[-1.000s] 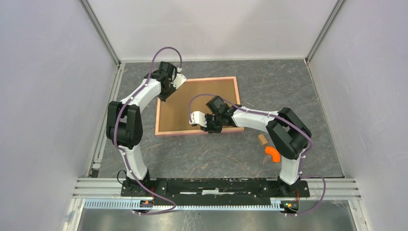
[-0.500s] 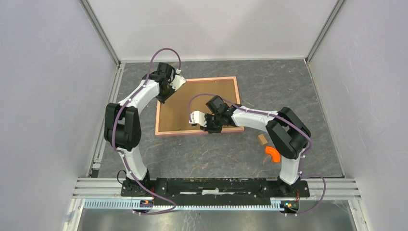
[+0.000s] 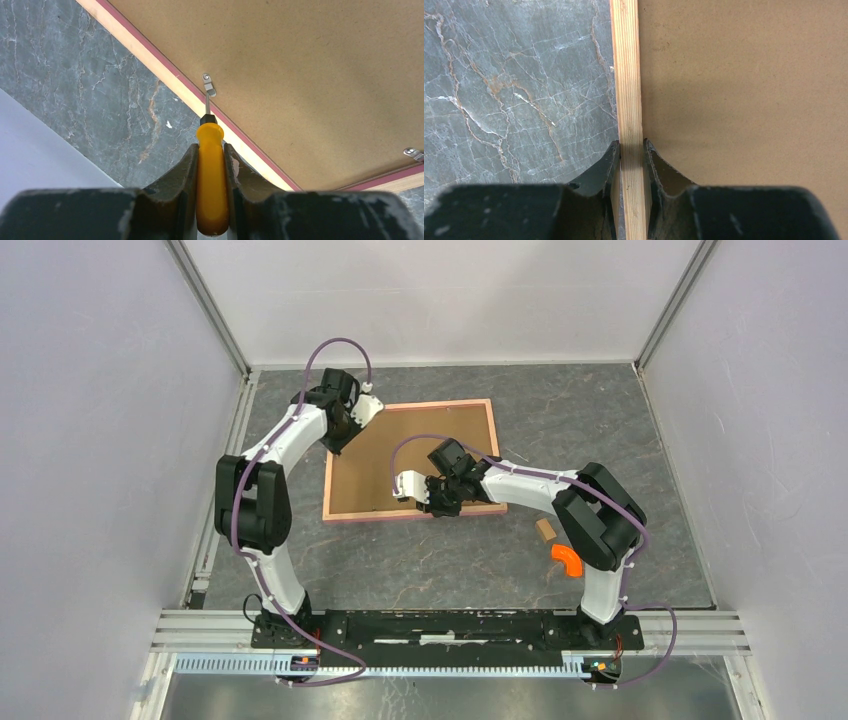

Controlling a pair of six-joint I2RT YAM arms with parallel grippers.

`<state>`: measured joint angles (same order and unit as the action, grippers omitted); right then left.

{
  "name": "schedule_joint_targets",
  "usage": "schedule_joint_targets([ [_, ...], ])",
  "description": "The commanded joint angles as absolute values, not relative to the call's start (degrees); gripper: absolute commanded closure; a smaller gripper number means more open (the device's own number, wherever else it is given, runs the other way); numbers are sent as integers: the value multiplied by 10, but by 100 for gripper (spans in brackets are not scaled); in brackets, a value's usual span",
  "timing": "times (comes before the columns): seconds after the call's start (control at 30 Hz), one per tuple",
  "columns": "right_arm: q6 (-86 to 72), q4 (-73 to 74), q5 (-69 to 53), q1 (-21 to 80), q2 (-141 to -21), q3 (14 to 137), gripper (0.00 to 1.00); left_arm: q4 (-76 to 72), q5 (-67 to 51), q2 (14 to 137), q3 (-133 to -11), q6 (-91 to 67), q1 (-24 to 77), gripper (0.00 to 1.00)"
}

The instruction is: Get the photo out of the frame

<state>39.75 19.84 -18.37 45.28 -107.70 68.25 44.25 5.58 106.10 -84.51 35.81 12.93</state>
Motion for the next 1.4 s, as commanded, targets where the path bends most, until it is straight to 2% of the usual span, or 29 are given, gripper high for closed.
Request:
schedule_joint_targets([
  [0.0,392,202,-187,454,-1099,690,100,486,-44,1057,-849,302,136,98],
  [0.87,391,207,-194,453,-1102,692,100,349,-103,1058,-795,197,117,98],
  [1.17,386,210,-205,454,-1104,696,100,302,-192,1055,-785,141,84,98],
  [1.37,378,210,-209,453,-1104,699,100,228,-228,1030,-730,96,77,98],
])
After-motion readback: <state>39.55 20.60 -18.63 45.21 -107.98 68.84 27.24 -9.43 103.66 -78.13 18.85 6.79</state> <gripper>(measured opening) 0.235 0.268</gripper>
